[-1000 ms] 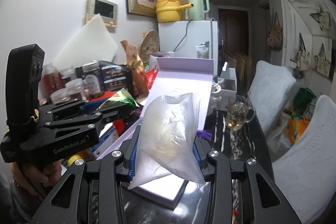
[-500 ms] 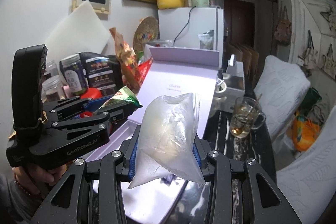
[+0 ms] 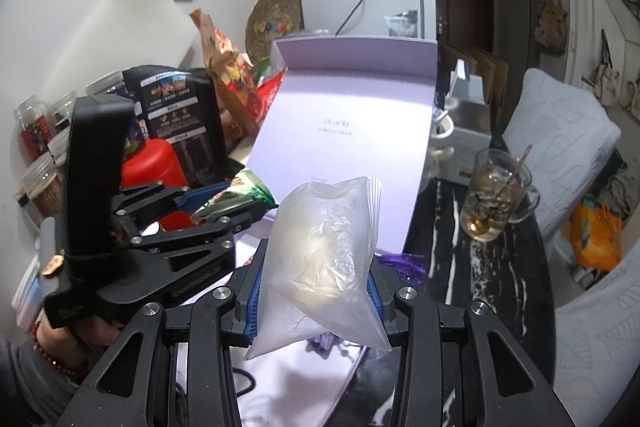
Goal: Organize soft objects
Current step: 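Carry the green snack and clear bag with both tools over the lavender box, then lower both tools into the box and open them to release the items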
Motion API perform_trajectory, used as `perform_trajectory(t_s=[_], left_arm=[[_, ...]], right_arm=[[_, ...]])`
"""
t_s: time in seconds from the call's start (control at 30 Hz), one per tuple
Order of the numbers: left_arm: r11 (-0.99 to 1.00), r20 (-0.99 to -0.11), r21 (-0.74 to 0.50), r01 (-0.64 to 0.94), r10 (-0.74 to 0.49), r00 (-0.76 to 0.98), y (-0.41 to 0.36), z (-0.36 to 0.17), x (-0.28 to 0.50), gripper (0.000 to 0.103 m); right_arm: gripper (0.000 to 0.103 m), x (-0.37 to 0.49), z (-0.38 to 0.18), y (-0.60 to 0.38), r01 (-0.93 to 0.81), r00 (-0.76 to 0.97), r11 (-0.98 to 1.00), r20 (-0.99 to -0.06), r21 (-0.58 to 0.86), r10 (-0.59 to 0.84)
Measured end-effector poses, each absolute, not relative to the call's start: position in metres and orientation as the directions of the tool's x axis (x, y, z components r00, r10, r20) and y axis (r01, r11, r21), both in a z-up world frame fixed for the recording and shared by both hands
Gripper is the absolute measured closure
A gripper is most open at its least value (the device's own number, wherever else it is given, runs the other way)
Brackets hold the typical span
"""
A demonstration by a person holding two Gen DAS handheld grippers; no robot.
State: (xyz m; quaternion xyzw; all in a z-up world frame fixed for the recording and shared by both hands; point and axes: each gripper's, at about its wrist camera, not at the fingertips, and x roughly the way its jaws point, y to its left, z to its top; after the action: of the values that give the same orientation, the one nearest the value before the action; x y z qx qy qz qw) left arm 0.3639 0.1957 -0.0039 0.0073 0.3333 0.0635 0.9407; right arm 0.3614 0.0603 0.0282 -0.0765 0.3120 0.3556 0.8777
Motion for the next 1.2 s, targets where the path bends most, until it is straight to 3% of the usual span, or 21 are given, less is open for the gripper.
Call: perform_trajectory(t_s=[0.37,0.7,1.2], left_arm=[[0.982,-0.743,0.091,-0.166,0.177,0.645,0.208,-0.042,0.387,0.070],[0.980,-0.852,0.052,-0.193,0.144,0.504,0.219,-0.071,0.404,0.069],[0.979,-0.865,0.082,-0.184,0.162,0.474,0.205,-0.082,0.412,0.069]], right_arm=[[0.063,0.377,0.007,0.074,-0.661,0.522,0.745,-0.659,0.089,0.541],[0.063,0.394,-0.008,0.079,-0.655,0.458,0.741,-0.703,0.147,0.544],[0.063,0.427,-0.042,0.087,-0.634,0.333,0.738,-0.779,0.232,0.531]])
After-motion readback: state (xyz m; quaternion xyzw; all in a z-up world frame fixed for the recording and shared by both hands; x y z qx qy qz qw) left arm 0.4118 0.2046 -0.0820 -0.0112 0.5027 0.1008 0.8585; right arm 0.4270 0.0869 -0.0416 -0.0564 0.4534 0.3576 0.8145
